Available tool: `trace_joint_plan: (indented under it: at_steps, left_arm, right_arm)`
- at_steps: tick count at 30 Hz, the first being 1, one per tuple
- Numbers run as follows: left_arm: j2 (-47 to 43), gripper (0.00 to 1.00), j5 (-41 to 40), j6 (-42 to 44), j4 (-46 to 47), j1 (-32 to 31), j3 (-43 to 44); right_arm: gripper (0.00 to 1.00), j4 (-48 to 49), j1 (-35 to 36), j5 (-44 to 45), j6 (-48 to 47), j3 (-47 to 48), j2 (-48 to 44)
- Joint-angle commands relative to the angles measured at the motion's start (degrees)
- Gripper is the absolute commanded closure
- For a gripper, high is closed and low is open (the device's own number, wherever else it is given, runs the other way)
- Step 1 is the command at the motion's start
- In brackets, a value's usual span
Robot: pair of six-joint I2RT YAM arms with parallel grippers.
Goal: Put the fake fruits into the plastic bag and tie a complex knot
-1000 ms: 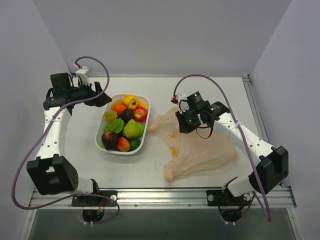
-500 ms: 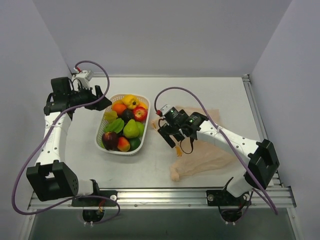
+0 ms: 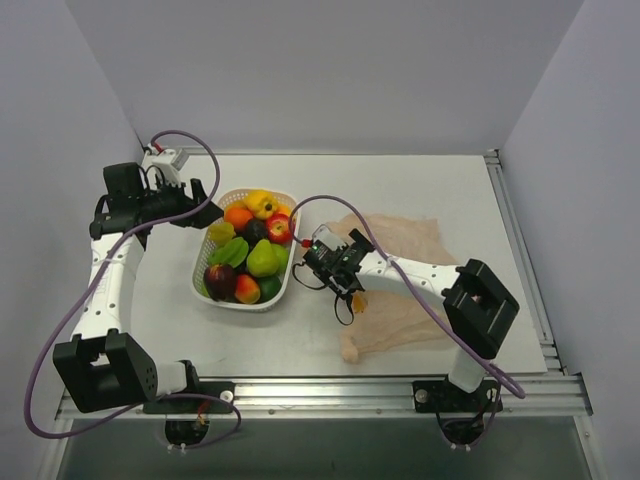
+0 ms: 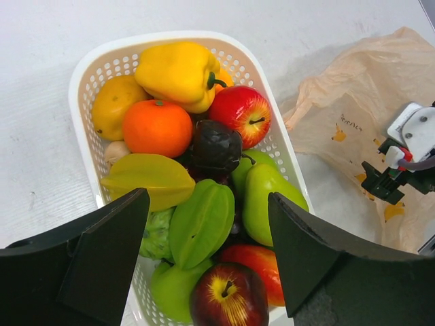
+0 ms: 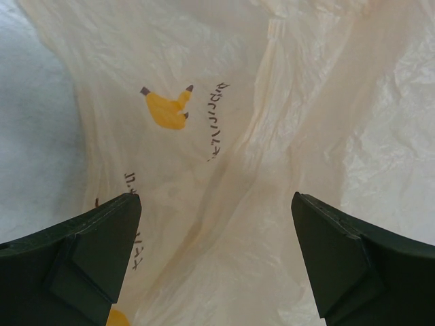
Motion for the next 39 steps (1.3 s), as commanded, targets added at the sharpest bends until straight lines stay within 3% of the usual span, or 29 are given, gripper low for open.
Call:
trace_joint_plan:
  at_steps: [1,9,12,13,14,15,16,17,21,23,27,33,39]
  left_arm:
    - [-2.6,0.18,0.0,0.2,4.4,0.3,-1.0]
    - [-2.5,0.18,1.5,-1.2,6.3,0.6,-2.4]
    - [-3.3,0.18,2.2,-1.9,6.5,0.6,-2.7]
    - [-3.5,0.18,2.5,-1.9,6.5,0.7,-2.7]
    - [-3.9,0.18,2.9,-1.8,6.5,0.8,-3.3]
    - [-4.8,0.15,3.6,-1.8,6.5,0.9,-3.6]
    - [-5.2,0.13,3.9,-2.0,6.5,1.0,-4.0]
    - [-5.7,0.03,4.4,-1.9,6.5,1.1,-4.8]
    - [-7.3,0.03,6.5,1.8,1.7,1.3,-4.0]
    - [-7.6,0.03,7.0,5.7,-5.2,1.3,-2.6]
    - [-7.6,0.03,6.4,19.4,-18.0,1.3,0.5]
    - [-11.2,0.02,-1.4,30.2,-31.1,1.4,-1.9]
    - [-16.9,0.02,-6.3,31.8,-36.3,1.3,-5.6]
  right_arm:
    - [0.00,3.6,-0.2,9.9,-0.3,-2.3,1.1]
    - [0.04,9.3,-1.4,11.1,-6.3,-7.2,1.7]
    - [0.28,8.2,-3.8,8.1,-6.6,-6.7,1.6]
    - [0.50,7.5,-4.3,6.2,-6.7,-6.3,-0.1]
    - [0.60,6.8,-4.9,4.4,-6.6,-5.7,-1.1]
    - [0.78,5.2,-6.1,-0.9,-6.5,-4.6,-3.4]
    - [0.88,4.3,-6.7,-3.0,-7.0,-3.8,-4.4]
    - [1.00,3.5,-7.3,-4.7,-7.1,-3.2,-5.3]
    - [1.00,-0.3,-11.7,-17.2,-8.9,-0.4,-10.3]
    - [1.00,-1.5,-13.7,-24.4,-10.1,0.8,-12.3]
    - [1.00,-3.2,-16.2,-34.4,-12.2,1.6,-18.8]
    - [1.00,-3.8,-16.6,-39.3,-12.8,1.5,-23.1]
    - [1.00,-3.5,-16.5,-41.3,-11.0,1.8,-23.3]
